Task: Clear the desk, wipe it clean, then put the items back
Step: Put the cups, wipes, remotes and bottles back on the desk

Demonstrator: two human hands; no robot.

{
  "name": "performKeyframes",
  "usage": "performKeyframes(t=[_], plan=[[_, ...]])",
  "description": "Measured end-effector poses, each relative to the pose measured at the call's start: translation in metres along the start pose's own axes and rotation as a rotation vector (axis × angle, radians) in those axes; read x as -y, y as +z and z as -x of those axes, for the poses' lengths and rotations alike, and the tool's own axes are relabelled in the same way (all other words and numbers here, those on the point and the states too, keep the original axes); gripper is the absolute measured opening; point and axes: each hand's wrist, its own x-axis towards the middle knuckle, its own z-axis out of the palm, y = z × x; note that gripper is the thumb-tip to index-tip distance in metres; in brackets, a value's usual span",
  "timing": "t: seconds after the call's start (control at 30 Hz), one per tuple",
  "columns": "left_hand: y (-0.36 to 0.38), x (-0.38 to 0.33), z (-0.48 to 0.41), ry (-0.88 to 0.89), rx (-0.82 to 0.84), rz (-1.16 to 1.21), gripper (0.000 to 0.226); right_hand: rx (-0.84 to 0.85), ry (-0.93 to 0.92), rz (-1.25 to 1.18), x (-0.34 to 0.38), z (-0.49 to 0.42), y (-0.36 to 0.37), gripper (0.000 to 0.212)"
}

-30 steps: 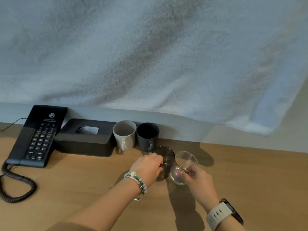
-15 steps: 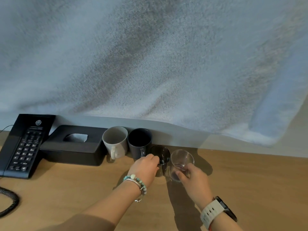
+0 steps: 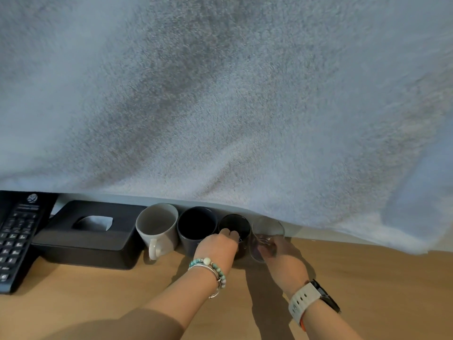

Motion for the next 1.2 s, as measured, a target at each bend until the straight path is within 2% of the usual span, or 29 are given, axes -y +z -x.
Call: performKeyframes(t=[0.3, 0.43, 0.57, 0.73, 0.93, 1.2], plan=[[0.003, 0.004, -0.009, 0.013, -0.023, 0.012, 0.037, 0.030, 0.027, -0.009, -0.001, -0.014, 0.002, 0.019], [-0.008, 0.006, -0.004, 0.004, -0.094, 0.088, 0.040, -0.006, -0.002, 0.039, 0.008, -0.006, -0.006, 0.040], [-0.031, 0.017, 0.017, -0.007, -0.261, 0.065, 0.043, -0.126, -0.185, 0.173, 0.027, 0.017, -0.017, 0.047], [-0.040, 0.052, 0.064, -0.031, -0.351, 0.040, 0.036, -0.062, -0.349, 0.209, 0.071, 0.049, -0.013, 0.049], [-0.053, 0.134, 0.142, -0.194, -0.449, -0.005, 0.035, -0.028, -0.588, 0.229, 0.159, 0.095, 0.027, 0.045], [-0.050, 0.281, 0.303, -0.516, -0.532, -0.064, 0.032, 0.146, -0.918, 0.201, 0.309, 0.195, 0.140, 0.040]])
